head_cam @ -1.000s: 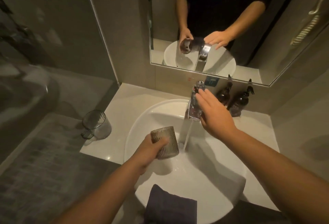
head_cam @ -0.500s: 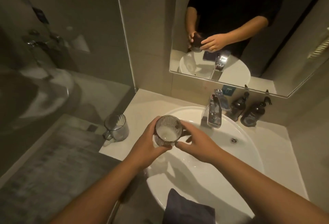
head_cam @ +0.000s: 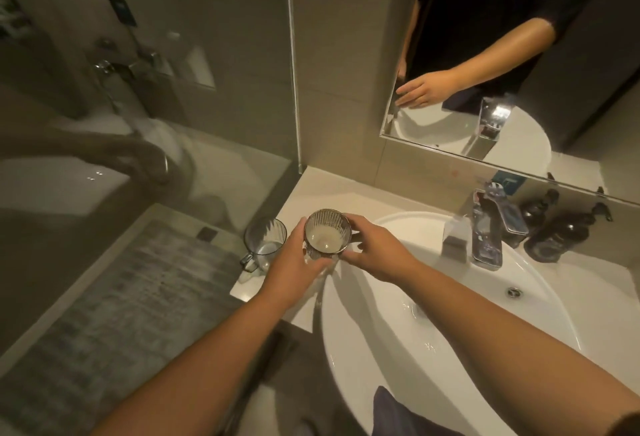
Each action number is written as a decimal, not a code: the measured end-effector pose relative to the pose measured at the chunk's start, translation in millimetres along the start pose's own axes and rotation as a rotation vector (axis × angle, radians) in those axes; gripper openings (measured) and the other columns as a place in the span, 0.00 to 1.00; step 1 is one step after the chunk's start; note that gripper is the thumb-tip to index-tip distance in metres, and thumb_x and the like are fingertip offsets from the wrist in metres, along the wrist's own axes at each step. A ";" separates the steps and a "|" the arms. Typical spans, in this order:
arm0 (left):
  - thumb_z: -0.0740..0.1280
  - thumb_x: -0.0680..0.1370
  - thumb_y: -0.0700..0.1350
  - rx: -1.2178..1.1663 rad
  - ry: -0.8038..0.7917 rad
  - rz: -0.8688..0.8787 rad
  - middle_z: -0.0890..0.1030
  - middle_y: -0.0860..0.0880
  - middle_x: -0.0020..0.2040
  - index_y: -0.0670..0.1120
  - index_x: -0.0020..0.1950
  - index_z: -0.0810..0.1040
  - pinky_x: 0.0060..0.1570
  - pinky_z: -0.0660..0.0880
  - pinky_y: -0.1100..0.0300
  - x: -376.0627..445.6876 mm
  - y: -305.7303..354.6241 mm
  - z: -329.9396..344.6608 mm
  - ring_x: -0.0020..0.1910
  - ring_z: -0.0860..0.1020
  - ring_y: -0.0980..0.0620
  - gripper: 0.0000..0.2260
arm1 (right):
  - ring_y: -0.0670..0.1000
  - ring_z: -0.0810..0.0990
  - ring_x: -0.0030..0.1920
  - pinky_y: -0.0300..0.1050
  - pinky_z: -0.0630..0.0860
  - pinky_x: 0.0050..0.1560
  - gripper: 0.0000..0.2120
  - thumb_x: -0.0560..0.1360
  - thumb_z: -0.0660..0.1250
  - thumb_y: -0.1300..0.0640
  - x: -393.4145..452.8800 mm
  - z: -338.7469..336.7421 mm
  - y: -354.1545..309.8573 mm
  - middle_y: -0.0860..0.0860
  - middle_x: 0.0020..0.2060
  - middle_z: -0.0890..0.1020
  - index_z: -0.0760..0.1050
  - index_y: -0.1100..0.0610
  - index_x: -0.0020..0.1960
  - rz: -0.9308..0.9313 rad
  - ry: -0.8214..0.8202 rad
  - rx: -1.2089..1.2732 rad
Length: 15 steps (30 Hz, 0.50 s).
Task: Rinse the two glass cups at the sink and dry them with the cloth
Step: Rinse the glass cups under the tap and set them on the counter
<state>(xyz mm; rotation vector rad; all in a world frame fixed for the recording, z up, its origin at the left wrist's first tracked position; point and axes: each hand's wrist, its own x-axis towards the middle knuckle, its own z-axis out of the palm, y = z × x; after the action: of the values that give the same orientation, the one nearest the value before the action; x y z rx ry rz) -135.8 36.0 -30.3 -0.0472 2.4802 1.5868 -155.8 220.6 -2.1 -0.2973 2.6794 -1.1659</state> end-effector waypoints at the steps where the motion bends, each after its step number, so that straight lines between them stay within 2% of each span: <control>1: 0.77 0.71 0.43 -0.036 0.012 -0.019 0.79 0.63 0.58 0.69 0.60 0.69 0.63 0.75 0.58 5.4 -3.0 2.1 0.60 0.78 0.61 0.29 | 0.49 0.80 0.55 0.42 0.76 0.53 0.32 0.70 0.73 0.57 7.2 2.3 2.8 0.47 0.63 0.78 0.66 0.50 0.71 0.008 -0.004 -0.011; 3: 0.77 0.69 0.47 -0.081 0.028 -0.064 0.80 0.61 0.58 0.64 0.63 0.70 0.64 0.75 0.57 12.8 -4.8 6.1 0.61 0.79 0.56 0.28 | 0.49 0.80 0.56 0.42 0.76 0.52 0.31 0.70 0.73 0.57 20.7 5.8 8.0 0.47 0.62 0.78 0.66 0.51 0.70 0.022 -0.014 -0.039; 5: 0.76 0.67 0.50 -0.118 0.031 -0.086 0.80 0.58 0.61 0.56 0.70 0.70 0.66 0.76 0.52 21.5 -11.2 10.6 0.62 0.79 0.55 0.32 | 0.49 0.80 0.56 0.42 0.76 0.51 0.31 0.70 0.73 0.57 32.2 7.7 12.1 0.48 0.62 0.79 0.67 0.52 0.70 0.041 -0.033 -0.078; 9: 0.75 0.69 0.45 -0.086 0.048 -0.108 0.80 0.54 0.64 0.53 0.72 0.69 0.66 0.76 0.48 34.6 -23.8 21.4 0.63 0.78 0.54 0.33 | 0.53 0.79 0.59 0.49 0.76 0.56 0.32 0.69 0.72 0.55 47.0 9.3 19.9 0.51 0.63 0.78 0.67 0.52 0.70 0.081 -0.098 -0.203; 15: 0.76 0.72 0.39 -0.066 0.076 -0.163 0.80 0.52 0.59 0.49 0.72 0.69 0.62 0.75 0.56 40.1 -31.4 33.4 0.60 0.79 0.51 0.31 | 0.57 0.79 0.57 0.49 0.74 0.54 0.27 0.71 0.69 0.52 54.5 13.2 25.1 0.51 0.60 0.80 0.67 0.52 0.68 0.069 -0.132 -0.425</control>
<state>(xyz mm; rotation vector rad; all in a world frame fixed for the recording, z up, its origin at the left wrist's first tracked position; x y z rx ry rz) -166.0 56.0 -79.2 -0.3169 2.4088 1.6249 -207.1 213.8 -35.1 -0.3293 2.7690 -0.5278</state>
